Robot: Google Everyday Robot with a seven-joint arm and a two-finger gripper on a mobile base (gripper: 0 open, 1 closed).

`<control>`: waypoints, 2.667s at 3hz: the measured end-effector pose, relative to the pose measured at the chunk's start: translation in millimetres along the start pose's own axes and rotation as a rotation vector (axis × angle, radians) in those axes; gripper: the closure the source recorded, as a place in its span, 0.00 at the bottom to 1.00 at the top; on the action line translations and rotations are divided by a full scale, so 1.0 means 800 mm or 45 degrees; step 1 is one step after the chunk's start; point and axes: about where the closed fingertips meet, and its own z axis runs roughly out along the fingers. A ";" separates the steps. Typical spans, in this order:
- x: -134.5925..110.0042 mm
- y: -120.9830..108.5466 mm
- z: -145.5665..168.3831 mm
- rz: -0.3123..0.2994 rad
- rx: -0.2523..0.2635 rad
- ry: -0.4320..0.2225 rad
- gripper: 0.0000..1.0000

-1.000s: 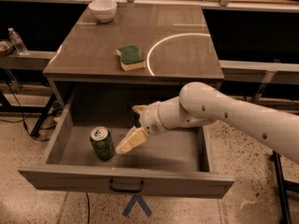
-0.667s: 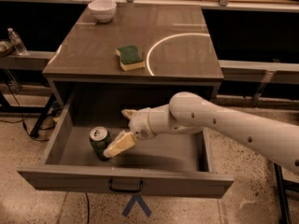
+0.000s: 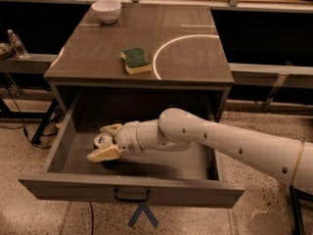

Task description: Pick green can from top drawer and place on counter

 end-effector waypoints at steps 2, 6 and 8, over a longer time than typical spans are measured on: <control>-0.035 -0.014 -0.073 0.006 0.193 -0.020 0.96; -0.214 -0.078 -0.224 -0.263 0.486 0.050 1.00; -0.357 -0.126 -0.272 -0.465 0.590 -0.040 1.00</control>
Offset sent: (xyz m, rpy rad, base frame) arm 0.0123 -0.0659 0.0711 -0.0076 -0.0838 -0.2018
